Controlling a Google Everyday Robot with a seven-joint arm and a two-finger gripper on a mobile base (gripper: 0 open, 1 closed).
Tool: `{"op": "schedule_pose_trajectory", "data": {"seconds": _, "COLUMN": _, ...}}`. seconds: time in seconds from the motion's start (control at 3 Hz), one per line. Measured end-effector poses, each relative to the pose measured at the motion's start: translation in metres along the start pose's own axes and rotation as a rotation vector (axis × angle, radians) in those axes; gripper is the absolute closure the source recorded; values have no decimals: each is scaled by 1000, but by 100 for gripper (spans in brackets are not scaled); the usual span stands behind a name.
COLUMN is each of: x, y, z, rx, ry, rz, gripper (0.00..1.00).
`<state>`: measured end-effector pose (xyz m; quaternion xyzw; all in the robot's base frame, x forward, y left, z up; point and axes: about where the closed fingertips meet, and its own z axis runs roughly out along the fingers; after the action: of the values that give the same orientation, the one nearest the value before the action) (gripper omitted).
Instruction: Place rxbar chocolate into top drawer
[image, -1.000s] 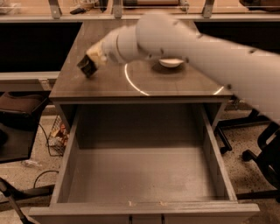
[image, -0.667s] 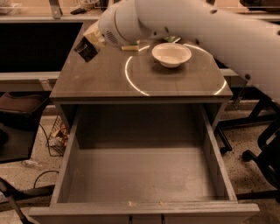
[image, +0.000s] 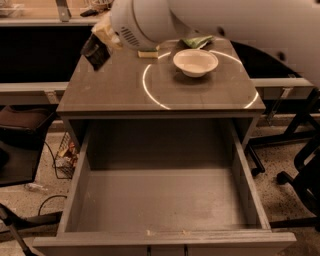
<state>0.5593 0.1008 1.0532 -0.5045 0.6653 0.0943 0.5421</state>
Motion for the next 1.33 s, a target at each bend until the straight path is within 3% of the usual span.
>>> {"op": "schedule_pose_trajectory", "data": {"seconds": 0.33, "x": 27, "y": 40, "z": -34, "rx": 3, "ry": 14, "rz": 8, "gripper": 100}}
{"op": "schedule_pose_trajectory", "data": {"seconds": 0.67, "x": 82, "y": 54, "z": -44, "rx": 4, "ry": 46, "rz": 42, "gripper": 100}}
{"op": "schedule_pose_trajectory", "data": {"seconds": 1.0, "x": 146, "y": 77, "z": -37, "rx": -65, "ry": 62, "rz": 145, "gripper": 100}}
{"op": "schedule_pose_trajectory", "data": {"seconds": 1.33, "x": 170, "y": 114, "z": -23, "rx": -225, "ry": -47, "rz": 281, "gripper": 100}}
